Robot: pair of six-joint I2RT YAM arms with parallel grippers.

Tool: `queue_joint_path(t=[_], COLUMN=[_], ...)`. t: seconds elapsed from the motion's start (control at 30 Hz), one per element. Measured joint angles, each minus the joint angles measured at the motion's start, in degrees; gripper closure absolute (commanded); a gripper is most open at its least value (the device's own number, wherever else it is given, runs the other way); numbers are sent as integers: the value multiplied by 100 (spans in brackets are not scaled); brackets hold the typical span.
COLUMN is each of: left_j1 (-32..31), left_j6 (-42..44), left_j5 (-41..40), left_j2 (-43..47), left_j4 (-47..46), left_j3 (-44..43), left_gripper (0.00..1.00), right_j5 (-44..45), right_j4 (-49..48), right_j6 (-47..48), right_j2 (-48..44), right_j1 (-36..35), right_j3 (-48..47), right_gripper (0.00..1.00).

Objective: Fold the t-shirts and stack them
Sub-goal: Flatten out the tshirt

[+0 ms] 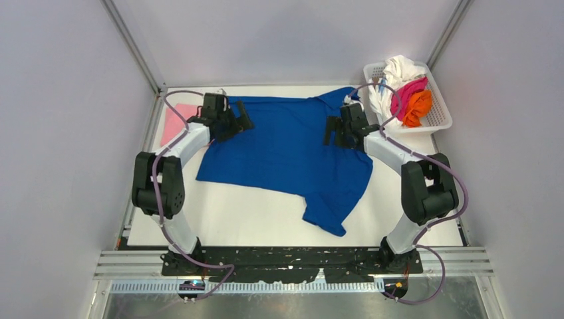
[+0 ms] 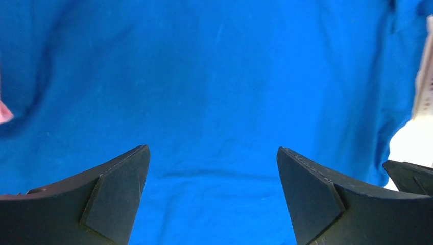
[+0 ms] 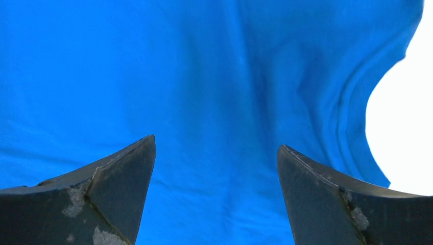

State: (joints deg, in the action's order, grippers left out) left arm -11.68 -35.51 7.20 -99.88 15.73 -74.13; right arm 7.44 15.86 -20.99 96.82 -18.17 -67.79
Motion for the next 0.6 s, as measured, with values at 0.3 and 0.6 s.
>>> queue_joint_path(t=[0.3,0.6], left_j1=[7,-2], left_j6=[-74,-310], left_j5=[293,546], left_j2=[-354,-308], left_j4=[149,-24], left_j3=[437,1119], left_gripper=[0,0], right_j5=[-92,-439], right_j4=[-4,-372], right_j6=[-385,-730], right_j2=[142,284], right_j1=[168,750], right_j3=[684,970], right_gripper=[4,4])
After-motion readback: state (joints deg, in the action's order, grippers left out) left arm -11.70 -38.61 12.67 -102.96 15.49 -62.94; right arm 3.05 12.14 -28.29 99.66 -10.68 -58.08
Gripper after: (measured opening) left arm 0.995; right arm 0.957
